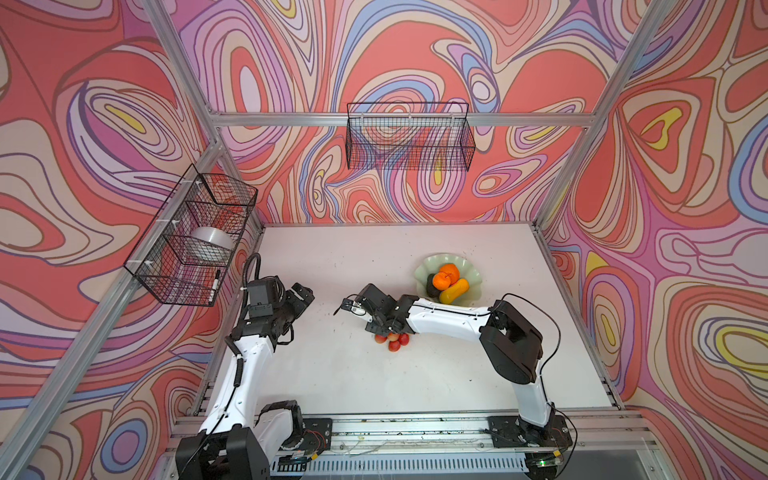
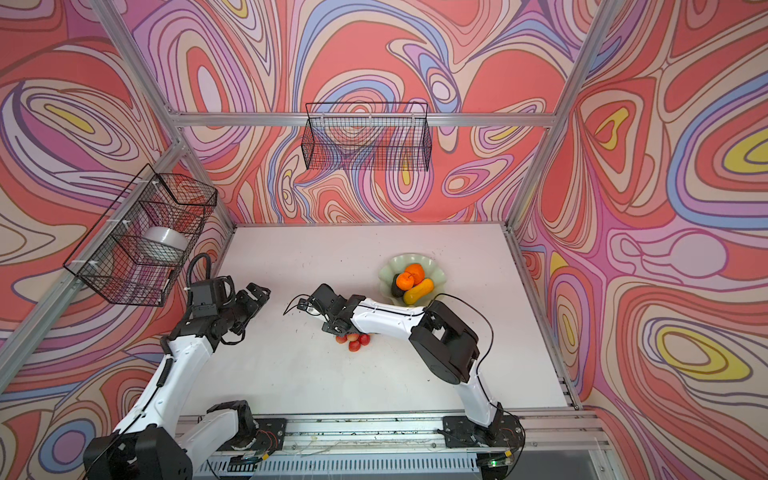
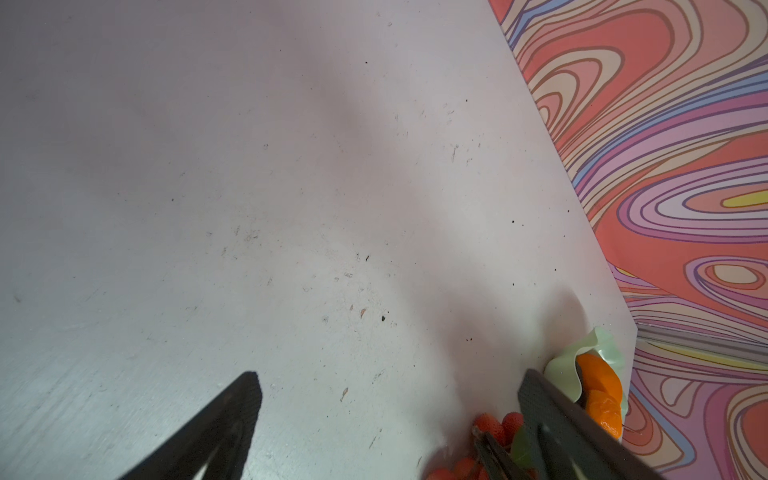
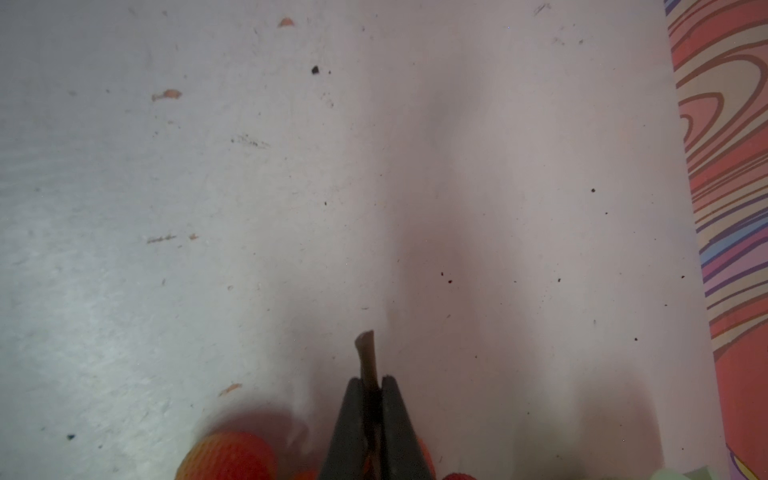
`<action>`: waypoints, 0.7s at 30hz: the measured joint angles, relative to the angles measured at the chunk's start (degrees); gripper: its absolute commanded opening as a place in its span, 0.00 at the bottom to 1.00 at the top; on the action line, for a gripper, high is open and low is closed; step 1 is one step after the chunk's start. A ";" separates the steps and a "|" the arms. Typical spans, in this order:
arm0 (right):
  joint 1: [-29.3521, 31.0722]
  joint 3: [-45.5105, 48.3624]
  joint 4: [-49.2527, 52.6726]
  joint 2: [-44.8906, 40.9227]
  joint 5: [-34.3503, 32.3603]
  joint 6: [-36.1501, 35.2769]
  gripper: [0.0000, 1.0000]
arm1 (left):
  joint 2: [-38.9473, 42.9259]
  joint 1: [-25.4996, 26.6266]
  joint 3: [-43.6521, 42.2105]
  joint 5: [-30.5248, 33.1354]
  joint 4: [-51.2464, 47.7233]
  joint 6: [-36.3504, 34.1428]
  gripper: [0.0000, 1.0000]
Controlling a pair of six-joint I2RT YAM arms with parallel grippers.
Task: Place and organize the fake fruits in the fruit bowl
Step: 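Lift the red fruit bunch by its stem into the green bowl with the right gripper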
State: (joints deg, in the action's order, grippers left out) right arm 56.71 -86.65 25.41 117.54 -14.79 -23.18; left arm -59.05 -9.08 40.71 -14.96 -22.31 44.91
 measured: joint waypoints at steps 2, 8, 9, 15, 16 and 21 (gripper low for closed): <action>0.00 -0.28 -0.02 -0.52 -0.07 1.44 0.00 | 0.00 -0.17 0.00 -0.39 0.04 -0.15 0.98; -1.03 -0.42 1.90 -6.32 -0.44 6.80 0.00 | 0.20 -0.31 -0.70 -3.89 2.64 -0.39 0.99; -1.40 -0.57 2.49 -7.65 -0.55 7.72 0.00 | 0.22 -0.31 -0.81 -4.66 3.17 -0.37 0.99; -4.87 -2.08 7.32 -17.99 -1.14 14.62 0.00 | 0.20 -0.31 -0.87 -8.63 8.09 -0.48 1.00; -5.38 -2.99 8.94 -19.56 -1.40 15.69 0.00 | 0.20 -0.31 -0.87 -9.07 8.76 -0.63 1.00; -6.99 -9.77 16.90 -24.52 -2.67 21.70 0.00 | 0.20 -0.31 -0.48 -10.34 10.45 -1.70 1.00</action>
State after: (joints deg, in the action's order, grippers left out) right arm 49.71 -96.42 42.30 93.01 -17.45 -1.48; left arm -58.85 -9.39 40.23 -25.30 -11.86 43.20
